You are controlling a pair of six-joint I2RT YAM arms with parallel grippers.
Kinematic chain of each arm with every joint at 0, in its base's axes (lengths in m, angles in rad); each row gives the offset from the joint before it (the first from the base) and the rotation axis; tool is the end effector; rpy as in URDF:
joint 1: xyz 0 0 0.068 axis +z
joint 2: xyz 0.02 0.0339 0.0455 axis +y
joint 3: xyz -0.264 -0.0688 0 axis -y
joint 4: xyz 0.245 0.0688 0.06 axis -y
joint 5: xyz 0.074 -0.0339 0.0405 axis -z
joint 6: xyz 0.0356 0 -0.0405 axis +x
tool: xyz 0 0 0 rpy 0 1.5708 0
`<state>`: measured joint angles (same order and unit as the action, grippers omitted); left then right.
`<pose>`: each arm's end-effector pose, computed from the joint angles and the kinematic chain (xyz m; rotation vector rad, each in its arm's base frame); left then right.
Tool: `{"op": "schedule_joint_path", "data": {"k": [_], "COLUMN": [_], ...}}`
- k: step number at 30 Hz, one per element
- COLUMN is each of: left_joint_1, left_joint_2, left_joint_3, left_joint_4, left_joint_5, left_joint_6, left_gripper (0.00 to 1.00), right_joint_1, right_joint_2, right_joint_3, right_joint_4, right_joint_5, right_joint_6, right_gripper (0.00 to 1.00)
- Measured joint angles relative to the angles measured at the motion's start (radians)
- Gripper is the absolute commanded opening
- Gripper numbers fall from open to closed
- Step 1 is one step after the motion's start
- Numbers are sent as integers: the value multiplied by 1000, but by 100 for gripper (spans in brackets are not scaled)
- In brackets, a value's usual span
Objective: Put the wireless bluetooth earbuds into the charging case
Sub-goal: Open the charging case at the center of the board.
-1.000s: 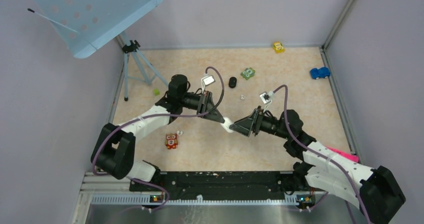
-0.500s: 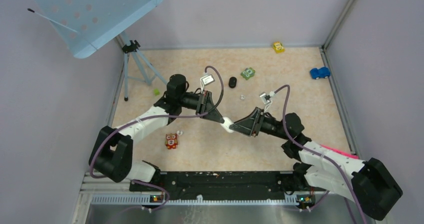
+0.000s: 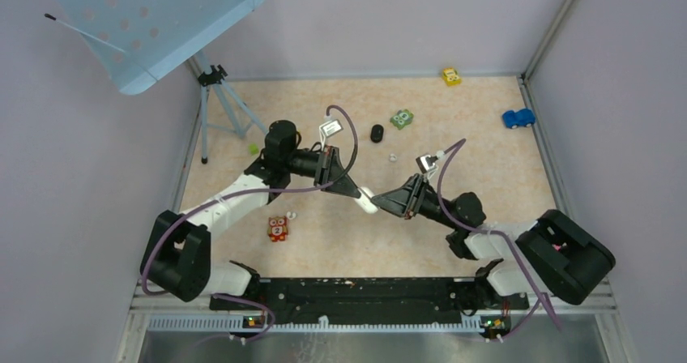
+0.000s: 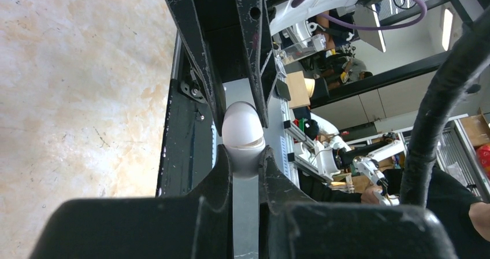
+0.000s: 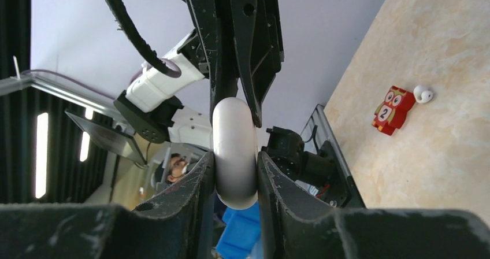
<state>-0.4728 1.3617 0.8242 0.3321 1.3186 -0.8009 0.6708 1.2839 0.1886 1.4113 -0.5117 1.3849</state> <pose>0.2403 -0.1616 0.2809 0.8223 1.9543 -1.9850 0.1542 0.1446 0.2090 0.0176 1.6208 2.0064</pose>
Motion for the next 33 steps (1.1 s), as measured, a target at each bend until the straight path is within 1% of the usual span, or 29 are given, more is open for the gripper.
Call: {"op": "schedule_joint_path", "data": {"k": [4, 5, 7, 8, 10, 13, 17, 21, 22, 23, 24, 25, 29, 33], "left_joint_1": [8, 8, 8, 8, 6, -1, 0, 0, 0, -1, -1, -2, -2, -2], "left_joint_2": [-9, -11, -19, -24, -33, -45, -52, -58, -58, -58, -58, -58, -58, -58], "left_joint_3": [-12, -13, -16, -17, -17, -17, -17, -17, -17, -17, -17, -17, -17, -15], "left_joint_4": [0, 0, 1, 1, 3, 5, 5, 4, 4, 3, 0, -4, -24, -66], "left_joint_5": [-2, -2, 0, -1, 3, 13, 21, 20, 20, 20, 20, 21, 29, 29], "left_joint_6": [3, 5, 10, 13, 16, 19, 20, 26, 27, 31, 36, 41, 58, 88], "left_gripper": [0, 0, 0, 0, 0, 0, 0, 0, 0, 0, 0, 0, 0, 0], "right_joint_1": [0, 0, 0, 1, 1, 1, 1, 1, 1, 1, 1, 1, 1, 1], "right_joint_2": [64, 70, 77, 79, 85, 102, 113, 118, 118, 118, 118, 118, 100, 19], "right_joint_3": [2, 2, 3, 5, 13, 23, 23, 23, 23, 23, 23, 23, 23, 23], "right_joint_4": [70, 77, 89, 95, 98, 101, 100, 100, 100, 100, 100, 99, 98, 82], "right_joint_5": [-4, -5, -7, -7, 3, 23, 36, 40, 41, 41, 42, 42, 31, 13], "right_joint_6": [59, 67, 79, 84, 88, 93, 93, 93, 92, 92, 92, 95, 89, 58], "right_gripper": [26, 28, 38, 40, 41, 44, 46, 55, 60, 77, 89, 91, 92, 92]}}
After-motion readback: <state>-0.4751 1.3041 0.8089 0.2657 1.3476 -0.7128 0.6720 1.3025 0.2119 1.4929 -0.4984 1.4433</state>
